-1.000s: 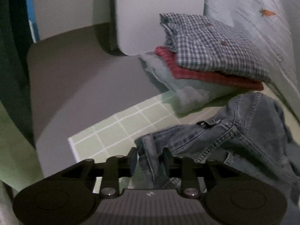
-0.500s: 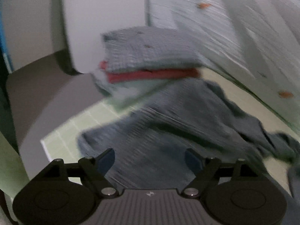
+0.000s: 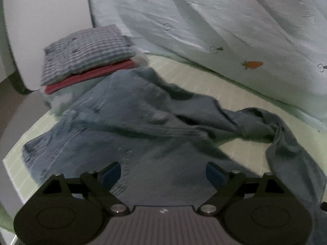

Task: Fold clothes
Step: 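Grasp the jeans leg hem with the right gripper and lift it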

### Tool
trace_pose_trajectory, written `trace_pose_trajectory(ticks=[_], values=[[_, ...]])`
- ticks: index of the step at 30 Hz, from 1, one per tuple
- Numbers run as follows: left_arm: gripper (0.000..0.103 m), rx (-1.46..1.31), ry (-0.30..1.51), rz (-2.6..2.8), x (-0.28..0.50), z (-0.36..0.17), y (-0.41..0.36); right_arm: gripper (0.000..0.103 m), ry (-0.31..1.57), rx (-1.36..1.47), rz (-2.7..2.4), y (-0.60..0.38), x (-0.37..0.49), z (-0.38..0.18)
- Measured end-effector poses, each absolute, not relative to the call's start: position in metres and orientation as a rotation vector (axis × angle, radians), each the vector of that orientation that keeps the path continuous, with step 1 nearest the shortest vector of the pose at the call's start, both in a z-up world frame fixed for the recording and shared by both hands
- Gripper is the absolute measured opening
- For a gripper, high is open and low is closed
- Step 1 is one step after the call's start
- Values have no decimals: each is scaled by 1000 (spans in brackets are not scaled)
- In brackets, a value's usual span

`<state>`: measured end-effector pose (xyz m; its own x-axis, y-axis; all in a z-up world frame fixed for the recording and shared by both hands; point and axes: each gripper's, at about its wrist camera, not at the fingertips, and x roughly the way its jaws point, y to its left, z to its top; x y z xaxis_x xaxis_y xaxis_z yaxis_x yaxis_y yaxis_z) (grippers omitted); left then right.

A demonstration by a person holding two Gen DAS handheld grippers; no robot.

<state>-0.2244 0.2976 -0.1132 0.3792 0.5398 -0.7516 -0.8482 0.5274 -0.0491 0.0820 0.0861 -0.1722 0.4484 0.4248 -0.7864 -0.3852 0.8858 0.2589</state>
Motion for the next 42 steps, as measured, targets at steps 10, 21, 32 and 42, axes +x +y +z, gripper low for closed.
trace_pose_trajectory(ticks=[10, 21, 32, 42], values=[[91, -425, 797, 849, -161, -115, 313, 88, 1014, -22, 521, 125, 125, -192], [91, -430, 816, 839, -165, -114, 315, 11, 860, -14, 559, 108, 109, -167], [91, -433, 805, 830, -168, -111, 310, 11, 508, 185, 371, 9, 112, -38], [91, -435, 818, 826, -169, -112, 313, 48, 835, 243, 114, -26, 124, -133]])
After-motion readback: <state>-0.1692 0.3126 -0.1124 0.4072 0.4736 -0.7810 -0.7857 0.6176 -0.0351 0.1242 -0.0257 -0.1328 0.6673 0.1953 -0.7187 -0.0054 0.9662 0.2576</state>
